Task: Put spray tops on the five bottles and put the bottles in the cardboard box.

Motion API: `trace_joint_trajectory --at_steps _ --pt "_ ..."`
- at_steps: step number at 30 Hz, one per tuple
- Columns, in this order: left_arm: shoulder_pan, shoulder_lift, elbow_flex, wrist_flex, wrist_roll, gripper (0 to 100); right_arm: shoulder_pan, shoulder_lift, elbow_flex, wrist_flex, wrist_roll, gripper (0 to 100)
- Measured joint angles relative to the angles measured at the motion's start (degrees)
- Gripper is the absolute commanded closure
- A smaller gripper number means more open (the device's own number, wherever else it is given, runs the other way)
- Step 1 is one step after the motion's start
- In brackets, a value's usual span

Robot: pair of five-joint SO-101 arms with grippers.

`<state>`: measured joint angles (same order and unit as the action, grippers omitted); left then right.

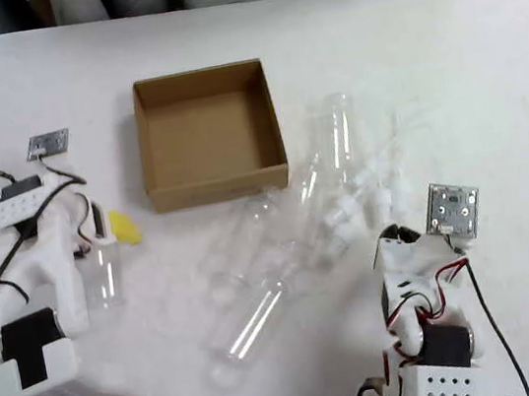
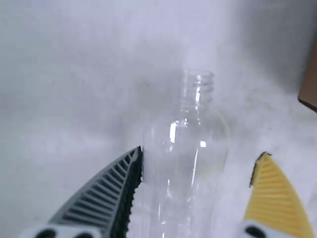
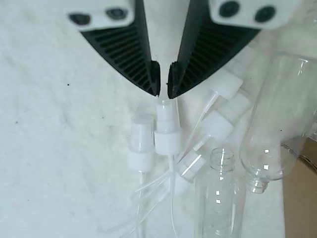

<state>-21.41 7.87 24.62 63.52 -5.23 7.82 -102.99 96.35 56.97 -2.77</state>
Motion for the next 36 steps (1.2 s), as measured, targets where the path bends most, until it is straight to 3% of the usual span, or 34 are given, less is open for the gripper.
trace_joint_trajectory --at_steps 18,27,36 --pt "2.3 1.9 -0.1 -3.2 0.0 72 0.0 0.0 0.0 0.0 0.0 98.1" --pt "2.6 9.8 -9.2 1.1 0.0 73 0.0 0.0 0.0 0.0 0.0 98.1" --pt "2.6 9.8 -9.4 1.1 0.0 65 0.0 0.0 0.0 0.0 0.0 98.1"
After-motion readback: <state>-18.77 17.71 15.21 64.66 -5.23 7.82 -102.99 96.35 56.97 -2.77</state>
